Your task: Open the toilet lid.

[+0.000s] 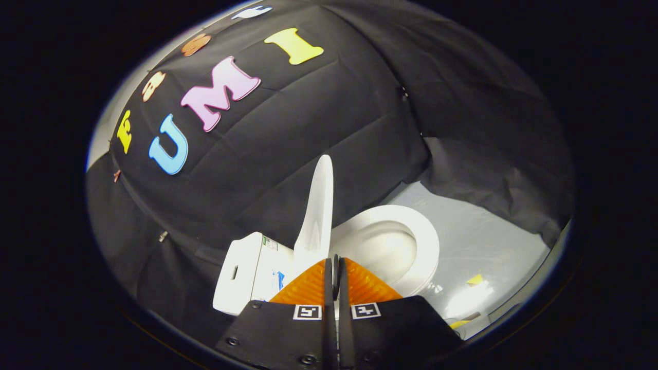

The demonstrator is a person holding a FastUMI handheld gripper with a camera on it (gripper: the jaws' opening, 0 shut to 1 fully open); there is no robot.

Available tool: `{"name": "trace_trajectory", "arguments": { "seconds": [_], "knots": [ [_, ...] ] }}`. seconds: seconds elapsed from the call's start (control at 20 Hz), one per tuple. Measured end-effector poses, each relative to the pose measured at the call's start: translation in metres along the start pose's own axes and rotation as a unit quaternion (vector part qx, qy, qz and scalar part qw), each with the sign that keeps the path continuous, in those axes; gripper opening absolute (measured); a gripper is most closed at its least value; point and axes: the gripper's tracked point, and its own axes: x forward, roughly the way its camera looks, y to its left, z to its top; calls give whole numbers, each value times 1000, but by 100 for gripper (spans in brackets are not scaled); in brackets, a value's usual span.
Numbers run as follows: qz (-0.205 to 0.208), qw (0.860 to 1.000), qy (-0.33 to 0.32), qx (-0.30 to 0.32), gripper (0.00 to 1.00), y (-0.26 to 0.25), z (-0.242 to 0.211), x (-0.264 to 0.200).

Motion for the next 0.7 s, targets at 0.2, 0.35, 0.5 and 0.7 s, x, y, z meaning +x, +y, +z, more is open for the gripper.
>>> {"name": "trace_trajectory", "arguments": {
  "seconds": [0.2, 0.35, 0.5, 0.7],
  "knots": [
    [-9, 999, -13, -48, 7, 53, 5, -12],
    [-23, 998, -26, -61, 8, 84, 6, -15],
    [-31, 996, -39, -80, 8, 111, 3, -18],
    [-26, 991, -44, -121, 9, 157, -5, -21]
  ]
}}
